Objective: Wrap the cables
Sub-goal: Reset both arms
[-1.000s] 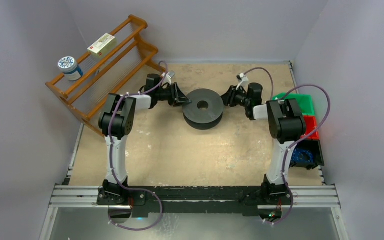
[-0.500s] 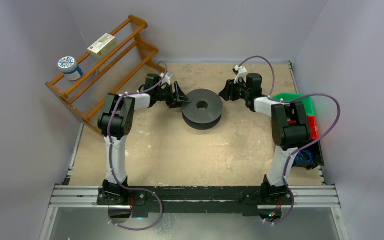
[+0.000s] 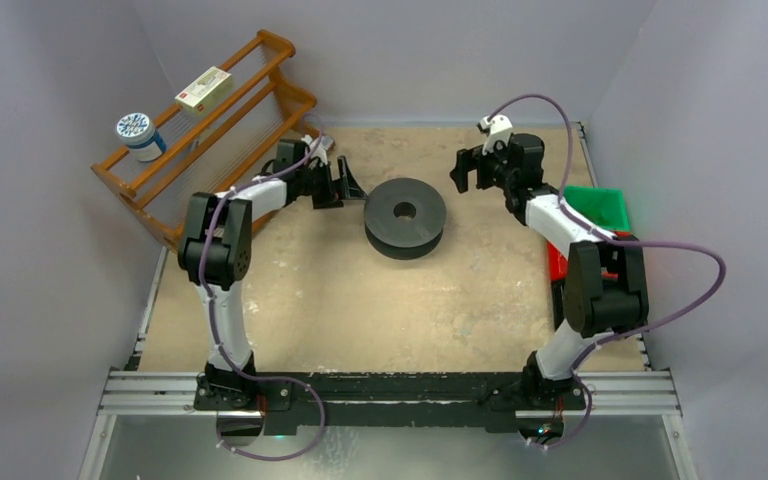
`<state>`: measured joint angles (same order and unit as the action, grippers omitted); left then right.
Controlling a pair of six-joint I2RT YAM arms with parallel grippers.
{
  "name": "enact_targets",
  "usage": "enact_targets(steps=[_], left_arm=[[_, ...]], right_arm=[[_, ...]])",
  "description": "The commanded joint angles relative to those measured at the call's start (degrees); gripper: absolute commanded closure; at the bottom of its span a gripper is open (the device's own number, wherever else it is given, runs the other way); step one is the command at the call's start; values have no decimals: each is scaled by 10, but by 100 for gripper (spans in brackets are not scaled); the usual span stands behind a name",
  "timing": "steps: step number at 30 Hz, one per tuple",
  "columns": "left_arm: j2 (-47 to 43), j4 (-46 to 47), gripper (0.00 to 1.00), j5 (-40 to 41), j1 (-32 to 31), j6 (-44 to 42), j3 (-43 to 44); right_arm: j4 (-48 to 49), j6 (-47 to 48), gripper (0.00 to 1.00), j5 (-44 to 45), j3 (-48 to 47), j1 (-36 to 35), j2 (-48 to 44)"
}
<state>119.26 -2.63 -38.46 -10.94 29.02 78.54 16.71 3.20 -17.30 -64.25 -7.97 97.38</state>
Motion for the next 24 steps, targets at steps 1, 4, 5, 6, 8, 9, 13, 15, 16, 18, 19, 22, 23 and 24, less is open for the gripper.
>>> enact_targets(steps=[1, 4, 5, 6, 8, 9, 13, 15, 16, 18, 19, 22, 23, 24], left_arm=[[-69, -30, 8, 59, 1, -70, 5], [-96, -48, 7, 122, 0, -106, 1], [-105, -52, 7, 143, 0, -118, -2], [-117, -54, 7, 158, 0, -131, -6], [-139, -59, 6, 177, -1, -151, -15], [-151, -59, 6, 182, -1, -161, -22], [-209, -74, 5, 183, -1, -213, -43], [-249, -93, 5, 168, -1, -246, -51], [-272, -103, 5, 160, -1, -263, -58], [-324, -118, 5, 142, -1, -304, -77], [-353, -128, 4, 127, -1, -326, -85], [-428, -194, 4, 70, -1, -393, -97], [-450, -228, 4, 56, -1, -411, -102], [-475, -247, 4, 47, -1, -419, -110]], right_arm=[[-34, 38, 1, 47, 13, 5, -54], [-44, 53, 1, 47, 19, 5, -99], [-44, 55, 1, 49, 23, 5, -113], [-43, 58, 1, 51, 29, 5, -126], [-47, 65, 1, 60, 40, 5, -152], [-57, 67, 1, 70, 46, 5, -163], [-99, 102, 1, 66, 61, 6, -224], [-124, 127, 1, 39, 67, 6, -267], [-142, 144, 1, 18, 66, 6, -296], [-192, 153, 1, -18, 54, 6, -326], [-220, 158, 1, -33, 43, 6, -347], [-265, 116, 1, -71, 28, 6, -404], [-271, 86, 1, -77, 28, 6, -427], [-278, 62, 1, -85, 28, 6, -449]])
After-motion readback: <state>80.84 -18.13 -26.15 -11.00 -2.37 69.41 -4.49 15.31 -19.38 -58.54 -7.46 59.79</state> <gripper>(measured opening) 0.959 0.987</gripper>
